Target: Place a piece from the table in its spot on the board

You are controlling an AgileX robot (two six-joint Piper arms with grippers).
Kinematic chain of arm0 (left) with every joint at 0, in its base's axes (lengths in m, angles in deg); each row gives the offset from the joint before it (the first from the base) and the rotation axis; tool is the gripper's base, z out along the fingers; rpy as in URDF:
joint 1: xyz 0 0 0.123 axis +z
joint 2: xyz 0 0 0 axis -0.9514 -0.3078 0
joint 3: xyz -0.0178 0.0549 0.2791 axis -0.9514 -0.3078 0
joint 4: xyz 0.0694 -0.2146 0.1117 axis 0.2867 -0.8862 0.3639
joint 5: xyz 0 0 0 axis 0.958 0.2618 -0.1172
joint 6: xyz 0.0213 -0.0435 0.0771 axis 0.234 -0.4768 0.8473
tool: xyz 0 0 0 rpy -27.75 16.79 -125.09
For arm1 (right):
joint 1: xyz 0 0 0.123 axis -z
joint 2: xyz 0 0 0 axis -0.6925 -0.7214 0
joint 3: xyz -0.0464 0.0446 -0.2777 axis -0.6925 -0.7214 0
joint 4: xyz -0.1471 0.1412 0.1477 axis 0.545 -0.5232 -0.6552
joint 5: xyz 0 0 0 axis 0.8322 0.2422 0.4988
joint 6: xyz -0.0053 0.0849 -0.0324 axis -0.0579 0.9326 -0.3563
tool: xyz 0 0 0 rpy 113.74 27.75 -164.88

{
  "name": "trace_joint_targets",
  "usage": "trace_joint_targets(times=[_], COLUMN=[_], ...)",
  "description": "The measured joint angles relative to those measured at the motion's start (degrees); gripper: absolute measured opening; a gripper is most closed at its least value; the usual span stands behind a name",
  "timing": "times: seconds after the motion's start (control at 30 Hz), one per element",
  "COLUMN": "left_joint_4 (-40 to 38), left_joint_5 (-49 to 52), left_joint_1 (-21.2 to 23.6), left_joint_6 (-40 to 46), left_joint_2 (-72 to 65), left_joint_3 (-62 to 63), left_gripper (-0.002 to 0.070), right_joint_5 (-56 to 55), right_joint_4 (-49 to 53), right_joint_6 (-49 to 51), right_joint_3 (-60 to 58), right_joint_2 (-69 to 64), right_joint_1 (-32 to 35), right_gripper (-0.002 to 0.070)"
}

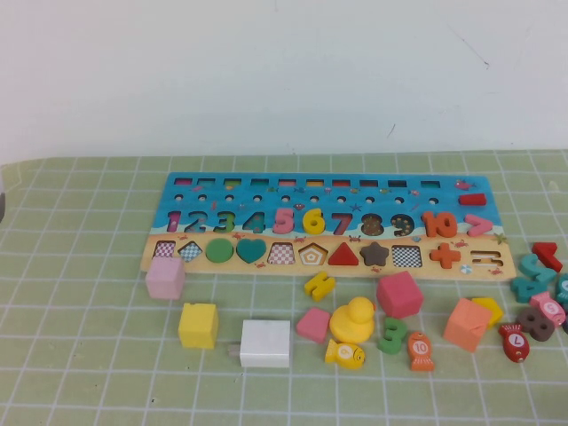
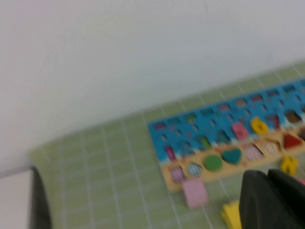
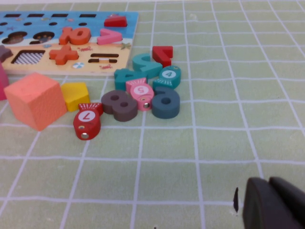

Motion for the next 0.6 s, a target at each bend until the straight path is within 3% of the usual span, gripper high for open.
trace_joint_targets(times=[0.27, 0.6], left_joint_4=[-9.47, -10.26], left_joint_5=[-1.93, -2.83], left_joint_1=[0.0, 0.0], left_joint_6=[-0.95, -0.95], left_joint_2=[0.74, -0.7], left_joint_3=[-14.11, -28.5], left_gripper=[-0.0002, -0.0002], right_joint_5=[0.0, 0.0], right_joint_4=[0.0, 0.0], right_joint_6=[0.0, 0.0], right_joint_3=[0.0, 0.0], right_joint_2=[0.0, 0.0], right_joint_1=[0.0, 0.0], right_gripper=[-0.0003, -0.0003])
